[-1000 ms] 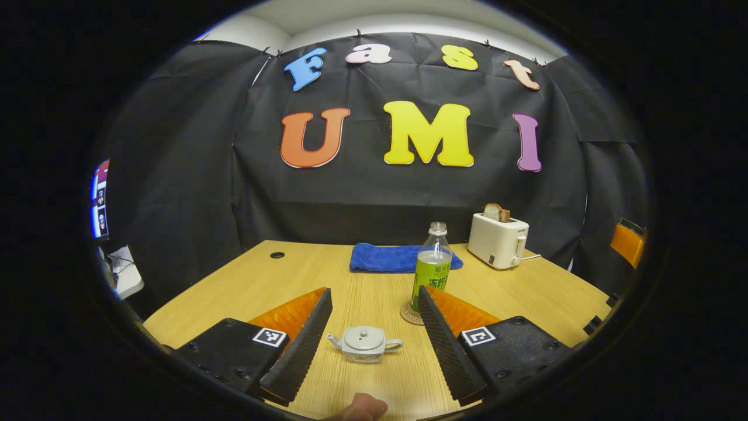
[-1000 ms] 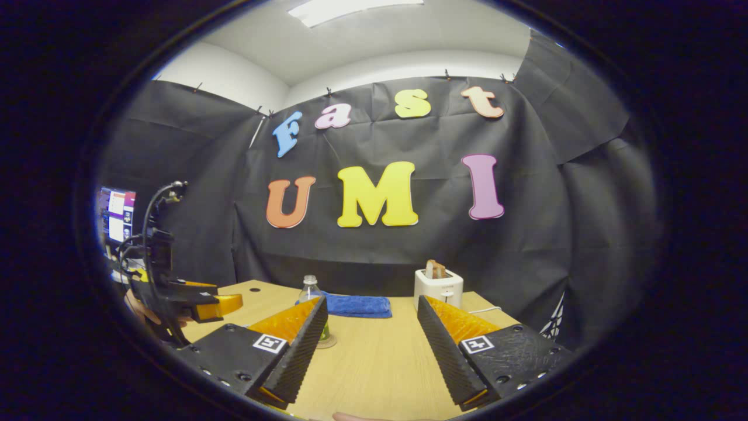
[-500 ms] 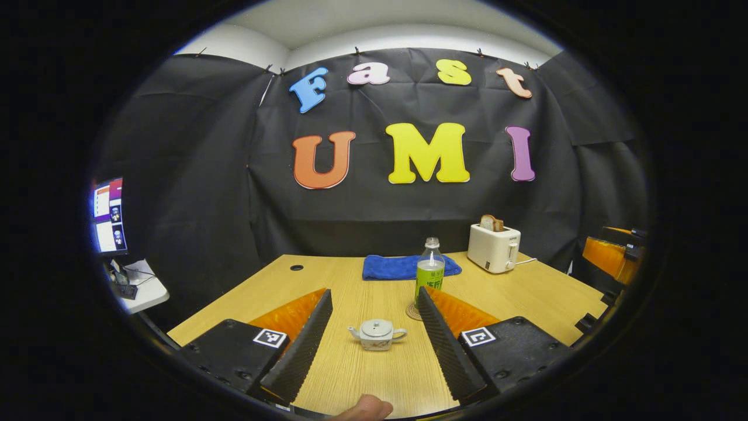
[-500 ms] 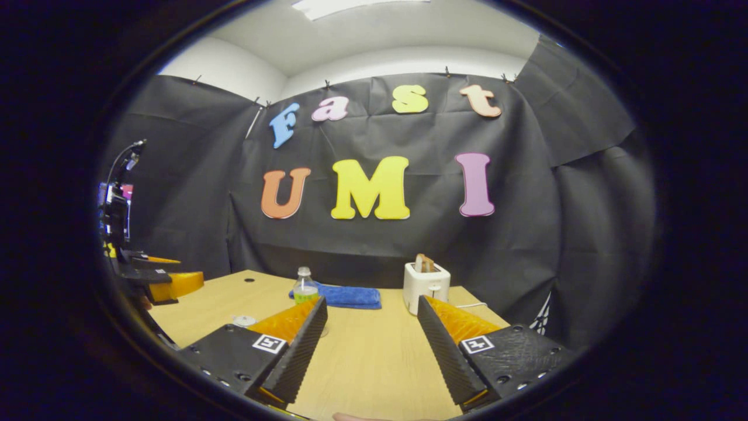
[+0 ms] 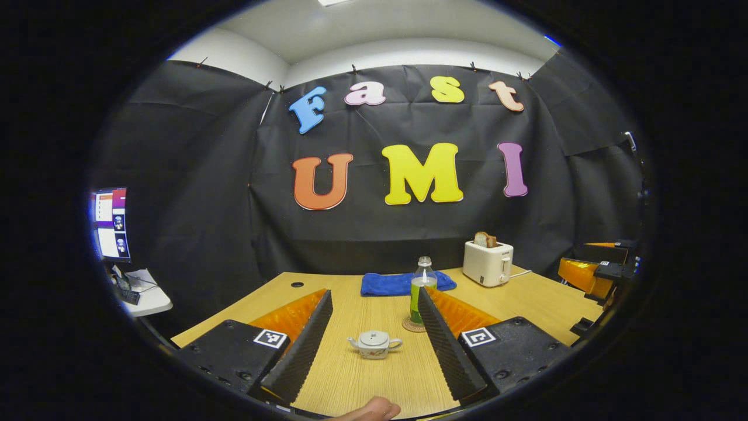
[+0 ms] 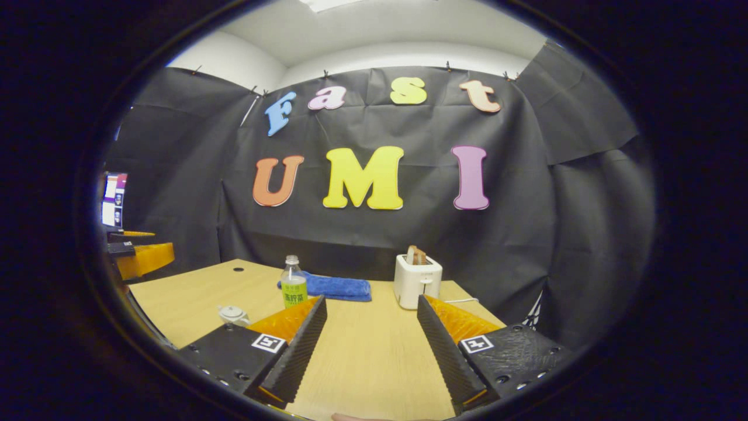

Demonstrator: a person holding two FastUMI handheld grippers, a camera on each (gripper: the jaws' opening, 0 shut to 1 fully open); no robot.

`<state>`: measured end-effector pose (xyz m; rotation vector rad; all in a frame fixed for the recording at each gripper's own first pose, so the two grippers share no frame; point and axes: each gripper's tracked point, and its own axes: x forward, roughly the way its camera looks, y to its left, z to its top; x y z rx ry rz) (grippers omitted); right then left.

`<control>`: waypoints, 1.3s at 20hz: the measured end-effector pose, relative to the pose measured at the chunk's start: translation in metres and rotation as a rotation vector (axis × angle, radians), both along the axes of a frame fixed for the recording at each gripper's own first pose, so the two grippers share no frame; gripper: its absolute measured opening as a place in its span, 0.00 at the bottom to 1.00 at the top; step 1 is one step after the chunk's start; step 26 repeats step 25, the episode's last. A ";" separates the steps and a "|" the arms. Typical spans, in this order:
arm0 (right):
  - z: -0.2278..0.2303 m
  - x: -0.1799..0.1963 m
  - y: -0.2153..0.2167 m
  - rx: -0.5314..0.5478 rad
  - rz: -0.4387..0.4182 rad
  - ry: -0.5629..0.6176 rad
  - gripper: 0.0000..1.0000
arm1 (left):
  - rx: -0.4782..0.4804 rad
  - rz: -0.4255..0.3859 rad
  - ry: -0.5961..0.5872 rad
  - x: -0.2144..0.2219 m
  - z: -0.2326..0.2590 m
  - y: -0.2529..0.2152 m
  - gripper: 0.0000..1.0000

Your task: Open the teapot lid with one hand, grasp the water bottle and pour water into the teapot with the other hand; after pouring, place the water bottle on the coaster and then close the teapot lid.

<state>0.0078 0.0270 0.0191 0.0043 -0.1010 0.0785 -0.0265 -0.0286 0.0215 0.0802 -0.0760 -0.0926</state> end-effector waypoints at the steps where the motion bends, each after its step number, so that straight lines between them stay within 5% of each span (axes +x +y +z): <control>1: 0.003 -0.002 0.000 -0.008 -0.005 -0.014 0.95 | -0.004 0.000 0.005 0.001 -0.003 0.001 0.92; 26: 0.007 -0.009 0.008 -0.090 -0.016 -0.069 0.98 | 0.017 0.011 -0.021 0.005 -0.006 -0.001 0.93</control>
